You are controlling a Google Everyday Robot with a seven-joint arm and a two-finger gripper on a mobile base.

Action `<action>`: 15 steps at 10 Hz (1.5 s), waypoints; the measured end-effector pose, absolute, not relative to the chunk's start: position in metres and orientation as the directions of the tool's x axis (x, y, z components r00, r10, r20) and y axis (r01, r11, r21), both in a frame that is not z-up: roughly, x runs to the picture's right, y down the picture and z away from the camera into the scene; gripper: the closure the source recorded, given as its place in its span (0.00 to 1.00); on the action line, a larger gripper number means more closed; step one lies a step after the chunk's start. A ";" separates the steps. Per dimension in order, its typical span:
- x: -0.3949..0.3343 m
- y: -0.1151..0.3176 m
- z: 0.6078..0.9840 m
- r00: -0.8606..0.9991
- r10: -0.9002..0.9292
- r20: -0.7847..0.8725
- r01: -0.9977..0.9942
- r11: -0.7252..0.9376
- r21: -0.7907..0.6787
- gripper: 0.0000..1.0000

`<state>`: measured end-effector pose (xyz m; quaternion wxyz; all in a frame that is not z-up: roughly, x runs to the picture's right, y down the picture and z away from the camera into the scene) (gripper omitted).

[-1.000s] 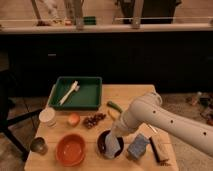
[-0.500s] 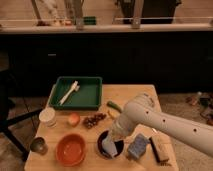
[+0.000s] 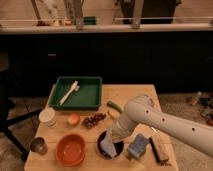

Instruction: Wipe purple bowl with towel

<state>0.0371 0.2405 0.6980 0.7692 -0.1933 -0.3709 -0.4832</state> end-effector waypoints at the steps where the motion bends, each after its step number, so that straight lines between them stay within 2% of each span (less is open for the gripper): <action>1: 0.036 0.240 0.698 0.255 -0.600 0.758 0.888 0.456 0.063 1.00; 7: 0.039 0.241 0.700 0.264 -0.594 0.760 0.884 0.463 0.055 1.00; 11: 0.063 0.235 0.722 0.286 -0.582 0.761 0.889 0.458 0.016 1.00; 15: 0.029 0.219 0.730 0.201 -0.617 0.761 0.920 0.385 0.069 1.00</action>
